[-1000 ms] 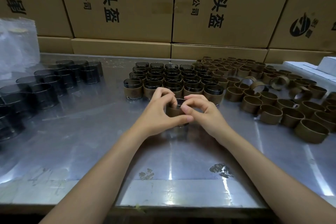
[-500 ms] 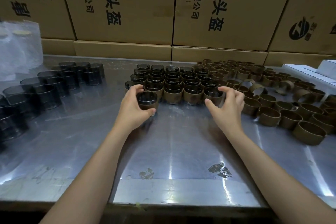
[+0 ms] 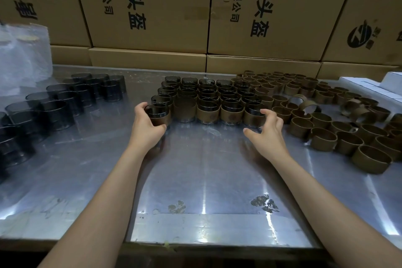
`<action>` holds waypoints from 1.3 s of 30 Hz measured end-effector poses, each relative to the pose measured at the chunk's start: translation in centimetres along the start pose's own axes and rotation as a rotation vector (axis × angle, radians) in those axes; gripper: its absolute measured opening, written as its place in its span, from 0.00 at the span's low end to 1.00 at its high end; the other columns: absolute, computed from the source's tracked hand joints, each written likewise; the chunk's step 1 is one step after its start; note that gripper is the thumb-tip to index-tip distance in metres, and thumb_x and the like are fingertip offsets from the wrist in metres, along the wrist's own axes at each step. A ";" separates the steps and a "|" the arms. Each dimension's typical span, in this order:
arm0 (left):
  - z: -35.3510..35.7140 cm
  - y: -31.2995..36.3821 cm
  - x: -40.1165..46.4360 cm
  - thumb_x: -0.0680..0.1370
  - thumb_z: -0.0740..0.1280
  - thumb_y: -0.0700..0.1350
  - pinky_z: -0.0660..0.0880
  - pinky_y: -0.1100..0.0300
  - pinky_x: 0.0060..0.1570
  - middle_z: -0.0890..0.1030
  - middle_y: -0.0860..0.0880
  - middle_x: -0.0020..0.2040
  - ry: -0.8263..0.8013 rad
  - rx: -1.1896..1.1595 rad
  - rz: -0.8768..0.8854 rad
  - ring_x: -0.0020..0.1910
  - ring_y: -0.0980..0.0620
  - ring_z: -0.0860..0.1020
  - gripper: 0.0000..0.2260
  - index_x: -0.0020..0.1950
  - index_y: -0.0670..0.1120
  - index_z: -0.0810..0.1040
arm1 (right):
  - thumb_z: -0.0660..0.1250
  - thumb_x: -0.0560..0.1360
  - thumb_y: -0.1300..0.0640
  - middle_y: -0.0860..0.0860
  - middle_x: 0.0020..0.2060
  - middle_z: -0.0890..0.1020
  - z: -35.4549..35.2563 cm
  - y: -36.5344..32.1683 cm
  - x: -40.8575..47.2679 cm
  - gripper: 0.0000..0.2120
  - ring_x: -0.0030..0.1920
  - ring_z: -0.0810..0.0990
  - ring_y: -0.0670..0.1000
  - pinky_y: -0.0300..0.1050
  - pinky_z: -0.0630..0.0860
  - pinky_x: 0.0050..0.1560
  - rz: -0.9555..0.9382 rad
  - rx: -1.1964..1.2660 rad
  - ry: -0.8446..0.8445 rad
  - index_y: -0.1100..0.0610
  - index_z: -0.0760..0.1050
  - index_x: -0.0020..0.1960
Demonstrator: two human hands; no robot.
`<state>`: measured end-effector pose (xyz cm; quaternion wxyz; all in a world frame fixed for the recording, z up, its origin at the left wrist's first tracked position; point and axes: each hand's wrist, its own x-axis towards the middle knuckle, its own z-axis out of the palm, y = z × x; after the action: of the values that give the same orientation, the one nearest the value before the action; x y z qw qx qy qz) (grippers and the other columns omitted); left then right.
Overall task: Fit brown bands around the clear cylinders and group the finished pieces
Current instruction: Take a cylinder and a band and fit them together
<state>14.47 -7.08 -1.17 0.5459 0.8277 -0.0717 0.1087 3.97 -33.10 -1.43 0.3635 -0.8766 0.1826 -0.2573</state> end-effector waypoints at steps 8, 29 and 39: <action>-0.3 0.2 -0.3 0.73 0.69 0.31 0.67 0.56 0.63 0.62 0.42 0.74 -0.018 -0.055 -0.003 0.71 0.43 0.64 0.38 0.75 0.45 0.51 | 0.69 0.74 0.54 0.54 0.71 0.58 -0.1 0.0 0.0 0.32 0.56 0.72 0.51 0.45 0.68 0.57 0.002 -0.002 -0.020 0.51 0.57 0.72; -4.7 -4.0 8.4 0.80 0.57 0.48 0.48 0.47 0.75 0.49 0.43 0.79 -0.007 1.026 0.149 0.78 0.43 0.45 0.22 0.73 0.45 0.67 | 0.65 0.77 0.53 0.45 0.43 0.76 0.5 -0.5 -0.6 0.06 0.52 0.74 0.50 0.50 0.74 0.53 -0.151 -0.247 -0.182 0.44 0.74 0.43; -6.8 -2.1 11.7 0.80 0.49 0.63 0.42 0.47 0.74 0.37 0.41 0.78 -0.193 1.515 -0.073 0.76 0.42 0.36 0.30 0.78 0.48 0.56 | 0.63 0.78 0.50 0.41 0.39 0.73 0.7 -0.3 0.0 0.09 0.48 0.70 0.47 0.45 0.67 0.47 -0.141 -0.300 -0.173 0.40 0.70 0.39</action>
<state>25.63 -0.02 2.55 -0.1764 0.9836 0.0025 0.0373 4.47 -32.55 -1.66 0.2242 -0.9504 0.1249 -0.1759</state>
